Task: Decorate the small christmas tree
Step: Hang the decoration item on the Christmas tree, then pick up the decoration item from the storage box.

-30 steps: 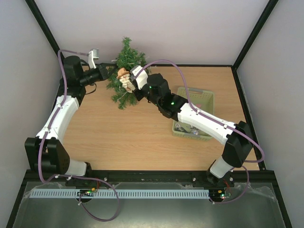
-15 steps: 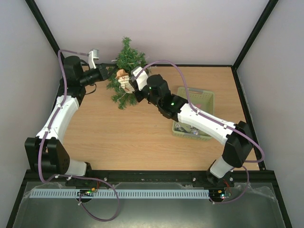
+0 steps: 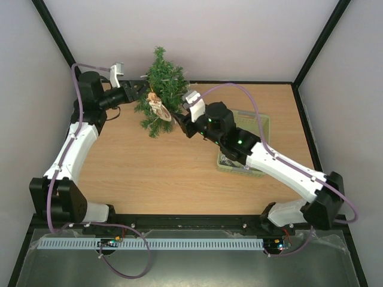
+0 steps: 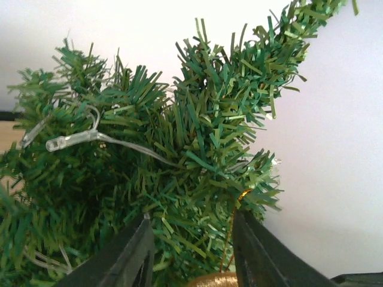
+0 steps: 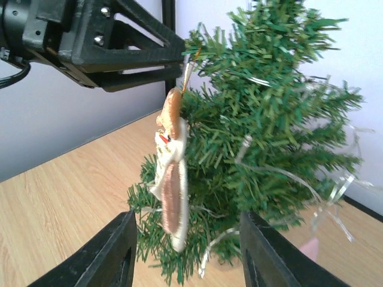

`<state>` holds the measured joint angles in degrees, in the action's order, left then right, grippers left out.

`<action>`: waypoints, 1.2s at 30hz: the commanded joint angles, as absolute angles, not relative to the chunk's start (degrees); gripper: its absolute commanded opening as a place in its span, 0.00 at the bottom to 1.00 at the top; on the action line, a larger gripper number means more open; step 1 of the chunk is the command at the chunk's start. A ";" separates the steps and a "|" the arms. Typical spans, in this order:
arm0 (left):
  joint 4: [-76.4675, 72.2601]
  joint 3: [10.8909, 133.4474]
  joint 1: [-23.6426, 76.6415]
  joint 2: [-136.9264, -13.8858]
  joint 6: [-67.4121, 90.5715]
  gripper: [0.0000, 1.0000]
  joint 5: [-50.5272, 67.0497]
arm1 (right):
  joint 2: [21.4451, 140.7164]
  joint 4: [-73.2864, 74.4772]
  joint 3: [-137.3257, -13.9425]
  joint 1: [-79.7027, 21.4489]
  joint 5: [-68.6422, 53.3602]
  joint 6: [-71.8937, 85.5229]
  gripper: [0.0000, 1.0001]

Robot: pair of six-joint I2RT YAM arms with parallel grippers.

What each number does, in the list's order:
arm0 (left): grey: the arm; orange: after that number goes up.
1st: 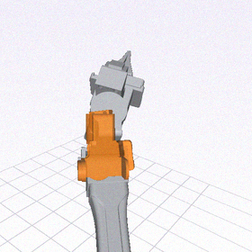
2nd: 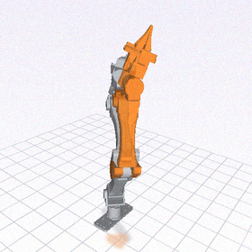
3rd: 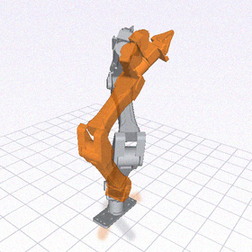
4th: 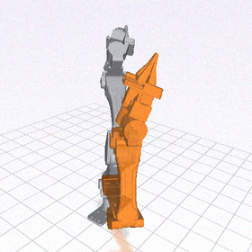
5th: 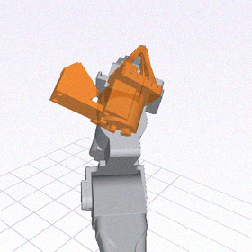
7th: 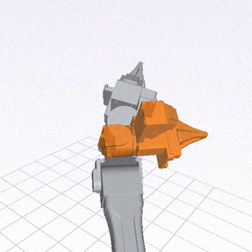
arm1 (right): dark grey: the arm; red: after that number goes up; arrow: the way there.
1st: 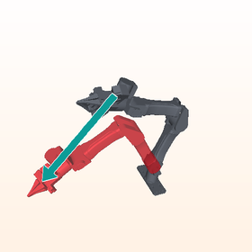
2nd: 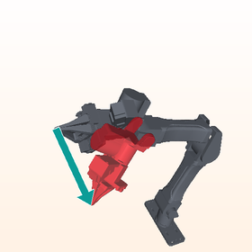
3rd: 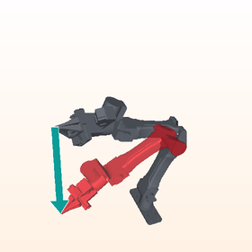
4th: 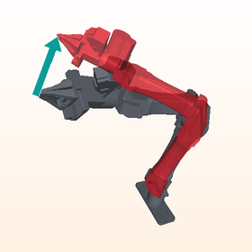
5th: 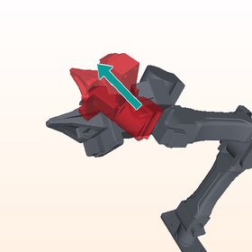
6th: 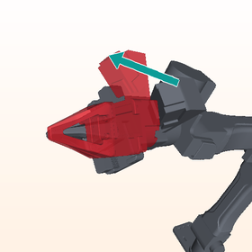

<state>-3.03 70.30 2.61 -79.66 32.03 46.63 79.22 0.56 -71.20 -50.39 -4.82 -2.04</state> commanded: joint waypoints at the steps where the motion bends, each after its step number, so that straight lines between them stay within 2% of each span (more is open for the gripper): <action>1: -0.06 69.41 2.72 -74.91 30.26 0.40 43.32 | 72.94 3.14 -66.66 -50.52 -1.31 1.43 0.47; 3: 0.25 68.45 2.64 -73.59 30.36 0.42 42.34 | 70.82 4.87 -65.71 -49.40 -0.03 3.15 0.47; 10: 4.47 63.54 2.71 -65.80 29.05 0.58 36.44 | 66.25 11.30 -61.48 -41.53 3.90 9.71 0.47; 13: 8.26 61.31 2.96 -61.69 26.52 0.70 33.62 | 65.06 13.08 -56.61 -36.79 5.53 12.55 0.47; 16: 11.05 57.50 3.33 -56.77 23.79 0.76 30.93 | 66.34 14.94 -52.45 -30.49 7.16 14.86 0.46; 17: 11.57 55.85 3.42 -54.91 23.13 0.80 30.10 | 67.26 15.62 -51.86 -28.15 6.41 15.21 0.46; 18: 12.03 54.42 3.43 -53.26 22.43 0.96 29.46 | 68.63 16.38 -51.43 -26.18 5.71 15.40 0.45; 19: 12.37 53.01 3.43 -51.42 21.82 0.99 29.15 | 70.14 17.13 -51.44 -24.16 5.31 15.48 0.44; 23: 13.11 48.56 3.43 -45.51 19.97 0.99 27.90 | 77.06 19.75 -52.26 -20.75 6.73 15.12 0.37; 27: 10.40 41.64 3.43 -41.48 20.11 0.99 26.73 | 83.19 17.20 -51.33 -17.11 4.78 15.39 0.36; 36: 10.67 40.54 3.51 -43.50 18.82 1.00 31.09 | 91.91 11.01 -53.58 -11.26 1.14 18.67 0.34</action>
